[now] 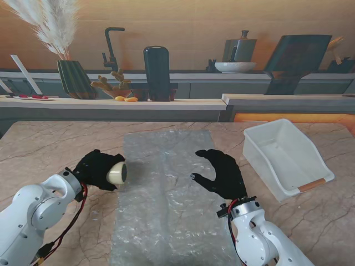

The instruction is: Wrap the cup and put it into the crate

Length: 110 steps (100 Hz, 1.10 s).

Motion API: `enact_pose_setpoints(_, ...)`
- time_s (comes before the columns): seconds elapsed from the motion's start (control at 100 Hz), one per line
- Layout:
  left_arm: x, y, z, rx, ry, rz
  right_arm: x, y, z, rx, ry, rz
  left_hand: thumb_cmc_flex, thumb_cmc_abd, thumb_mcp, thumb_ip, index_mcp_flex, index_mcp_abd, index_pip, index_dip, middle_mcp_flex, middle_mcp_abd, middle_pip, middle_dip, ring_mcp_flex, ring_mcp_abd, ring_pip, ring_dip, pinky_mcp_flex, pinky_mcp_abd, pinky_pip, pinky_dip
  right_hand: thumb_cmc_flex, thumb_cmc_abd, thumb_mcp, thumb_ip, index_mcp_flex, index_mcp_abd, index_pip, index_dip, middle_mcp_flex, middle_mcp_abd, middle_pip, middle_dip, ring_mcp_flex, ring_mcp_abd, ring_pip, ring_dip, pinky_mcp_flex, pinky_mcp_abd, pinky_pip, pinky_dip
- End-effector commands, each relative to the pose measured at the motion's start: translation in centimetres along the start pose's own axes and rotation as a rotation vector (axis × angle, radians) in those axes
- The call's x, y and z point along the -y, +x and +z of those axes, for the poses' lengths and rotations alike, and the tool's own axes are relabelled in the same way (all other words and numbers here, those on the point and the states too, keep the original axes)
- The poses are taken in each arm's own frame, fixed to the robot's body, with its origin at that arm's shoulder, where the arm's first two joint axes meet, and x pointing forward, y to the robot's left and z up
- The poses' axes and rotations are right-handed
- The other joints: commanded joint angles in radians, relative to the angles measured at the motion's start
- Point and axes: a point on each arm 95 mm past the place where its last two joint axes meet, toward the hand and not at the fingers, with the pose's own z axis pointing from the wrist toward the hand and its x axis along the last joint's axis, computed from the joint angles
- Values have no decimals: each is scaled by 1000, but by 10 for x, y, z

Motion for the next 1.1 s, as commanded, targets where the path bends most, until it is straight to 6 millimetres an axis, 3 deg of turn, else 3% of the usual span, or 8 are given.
enact_pose_setpoints(0.0, 17, 18, 7, -54, 31, -4, 0, 7, -2, -16, -19, 15, 475, 312, 230, -38, 42, -166, 226, 53, 61, -52, 27, 25, 126, -90, 250, 132, 50, -28, 191, 87, -13, 52, -18, 3, 4, -14, -12, -1, 11, 14, -12, 4, 17, 5, 6, 7, 2, 14, 16, 5)
enact_pose_setpoints(0.35, 40, 85, 41, -268, 100, -23, -5, 11, -9, -8, -67, 24, 466, 320, 220, -38, 46, -154, 200, 26, 67, -33, 1, 13, 157, -111, 242, 120, 105, -27, 252, 120, -13, 50, -19, 2, 18, -14, -17, -3, 21, 16, -21, 3, 20, 8, 4, 8, 1, 18, 15, 4)
enact_pose_setpoints(0.56, 48, 129, 57, -404, 50, -50, -8, 8, -13, 12, -76, 21, 493, 358, 170, -38, 40, -137, 171, 12, 55, -19, -12, 23, 156, -124, 244, 121, 109, -28, 256, 137, -13, 51, -19, 2, 19, -12, -18, -3, 22, 16, -24, 4, 20, 10, 2, 8, 0, 17, 15, 4)
enact_pose_setpoints(0.85, 33, 172, 70, -494, -127, -70, -13, 8, -22, 43, -122, 11, 534, 419, 56, -7, 26, -101, 87, -8, 49, 4, -53, 34, 157, -140, 249, 86, 120, -33, 255, 162, -12, 52, -20, 2, 18, -12, -21, -3, 22, 17, -25, 6, 22, 10, 3, 9, 1, 18, 16, 4)
enact_pose_setpoints(1.09, 15, 194, 79, -469, -250, -129, -16, 7, -29, 62, -153, 6, 515, 467, -44, 11, 25, -67, 2, -74, 42, 34, -83, 25, 145, -108, 233, 78, 105, -5, 259, 182, -13, 50, -20, 2, 18, -10, -21, -2, 24, 17, -24, 7, 21, 11, 3, 9, 3, 18, 16, 4)
